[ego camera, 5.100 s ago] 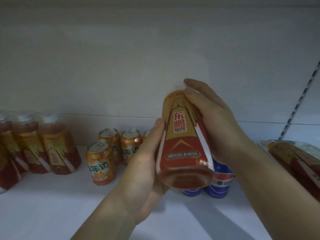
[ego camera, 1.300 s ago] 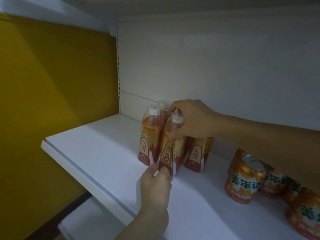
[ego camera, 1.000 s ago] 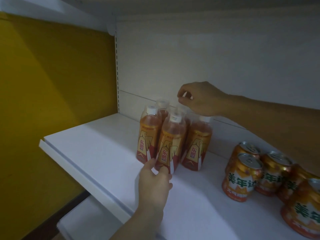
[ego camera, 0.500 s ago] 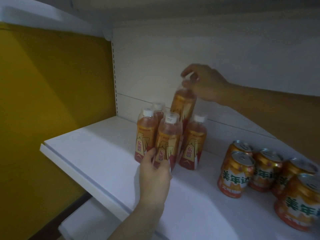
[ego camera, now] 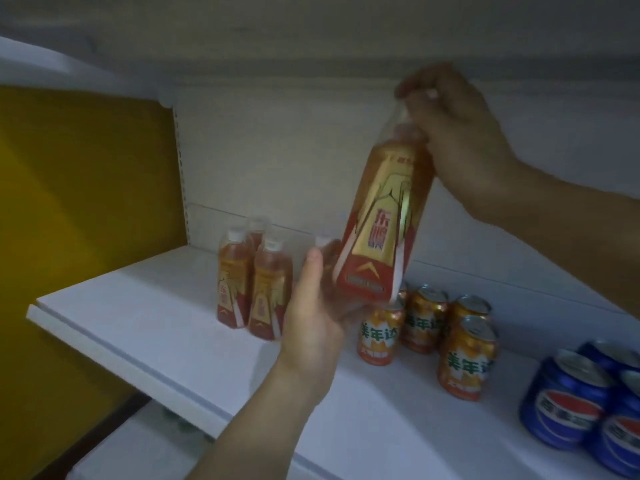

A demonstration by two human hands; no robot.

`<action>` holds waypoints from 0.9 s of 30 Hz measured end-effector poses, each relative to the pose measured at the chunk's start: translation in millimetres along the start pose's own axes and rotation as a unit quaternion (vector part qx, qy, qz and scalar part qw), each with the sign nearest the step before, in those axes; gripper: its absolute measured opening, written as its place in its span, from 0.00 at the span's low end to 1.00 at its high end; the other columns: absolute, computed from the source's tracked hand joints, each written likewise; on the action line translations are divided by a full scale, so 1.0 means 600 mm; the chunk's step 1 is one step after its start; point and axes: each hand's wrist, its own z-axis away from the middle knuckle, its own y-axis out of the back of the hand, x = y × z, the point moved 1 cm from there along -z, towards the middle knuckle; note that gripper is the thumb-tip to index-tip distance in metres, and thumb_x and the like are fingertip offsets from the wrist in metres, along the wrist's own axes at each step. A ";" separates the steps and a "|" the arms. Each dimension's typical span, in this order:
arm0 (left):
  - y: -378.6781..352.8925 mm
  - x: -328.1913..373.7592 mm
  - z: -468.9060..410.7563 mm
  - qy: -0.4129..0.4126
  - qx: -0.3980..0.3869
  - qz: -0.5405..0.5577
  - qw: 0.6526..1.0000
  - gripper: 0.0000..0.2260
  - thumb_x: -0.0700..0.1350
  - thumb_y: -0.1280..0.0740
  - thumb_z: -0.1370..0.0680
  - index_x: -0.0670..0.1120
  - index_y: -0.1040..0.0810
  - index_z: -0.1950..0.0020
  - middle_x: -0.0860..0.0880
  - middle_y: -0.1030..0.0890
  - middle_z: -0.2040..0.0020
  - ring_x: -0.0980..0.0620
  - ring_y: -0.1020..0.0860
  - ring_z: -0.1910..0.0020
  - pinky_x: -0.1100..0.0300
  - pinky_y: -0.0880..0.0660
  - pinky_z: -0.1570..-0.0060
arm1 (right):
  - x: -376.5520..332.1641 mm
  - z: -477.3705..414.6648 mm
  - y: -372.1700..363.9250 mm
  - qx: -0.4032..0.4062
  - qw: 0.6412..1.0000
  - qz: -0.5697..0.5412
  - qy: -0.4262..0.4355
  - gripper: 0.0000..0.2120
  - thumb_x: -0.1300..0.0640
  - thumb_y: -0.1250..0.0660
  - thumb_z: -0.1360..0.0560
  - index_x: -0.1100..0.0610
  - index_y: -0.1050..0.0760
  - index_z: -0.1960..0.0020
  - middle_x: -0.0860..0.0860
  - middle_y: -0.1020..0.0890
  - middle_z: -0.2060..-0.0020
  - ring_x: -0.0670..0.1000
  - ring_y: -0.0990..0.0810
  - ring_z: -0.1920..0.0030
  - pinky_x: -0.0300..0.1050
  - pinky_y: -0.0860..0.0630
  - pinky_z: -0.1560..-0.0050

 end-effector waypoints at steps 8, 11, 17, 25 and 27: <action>-0.151 -0.113 0.026 0.041 -0.149 -0.066 0.986 0.26 0.63 0.36 0.27 0.48 0.18 0.38 0.41 0.15 0.44 0.42 0.16 0.44 0.49 0.18 0.45 | 0.043 0.161 0.124 0.155 0.981 -0.032 -0.109 0.11 0.50 0.43 0.13 0.52 0.24 0.40 0.44 0.18 0.54 0.37 0.18 0.60 0.29 0.26 0.62; -0.197 -0.141 0.029 0.042 -0.172 -0.052 0.983 0.24 0.64 0.34 0.29 0.51 0.16 0.42 0.42 0.14 0.45 0.43 0.15 0.46 0.53 0.17 0.49 | 0.062 0.198 0.164 0.173 0.975 -0.042 -0.134 0.14 0.46 0.46 0.13 0.44 0.27 0.32 0.47 0.16 0.46 0.38 0.17 0.54 0.29 0.24 0.60; -0.254 -0.197 0.037 0.071 -0.222 -0.095 0.968 0.23 0.62 0.37 0.25 0.48 0.18 0.38 0.41 0.15 0.44 0.42 0.16 0.44 0.48 0.18 0.44 | 0.105 0.248 0.239 0.224 0.958 -0.081 -0.160 0.12 0.45 0.44 0.13 0.40 0.25 0.35 0.49 0.14 0.46 0.50 0.14 0.48 0.51 0.16 0.48; -0.248 -0.214 0.024 0.060 -0.199 -0.077 0.975 0.18 0.62 0.37 0.27 0.56 0.14 0.49 0.43 0.14 0.47 0.44 0.15 0.47 0.50 0.17 0.48 | 0.146 0.231 0.246 0.161 0.963 -0.147 -0.159 0.17 0.42 0.40 0.20 0.44 0.24 0.34 0.53 0.15 0.44 0.58 0.14 0.46 0.65 0.18 0.43; -0.239 -0.211 0.018 0.062 -0.193 -0.075 0.976 0.17 0.63 0.37 0.28 0.57 0.14 0.50 0.44 0.13 0.47 0.45 0.14 0.48 0.51 0.17 0.49 | 0.153 0.226 0.235 0.149 0.962 -0.156 -0.167 0.17 0.41 0.40 0.20 0.44 0.24 0.34 0.53 0.15 0.44 0.58 0.13 0.46 0.65 0.17 0.43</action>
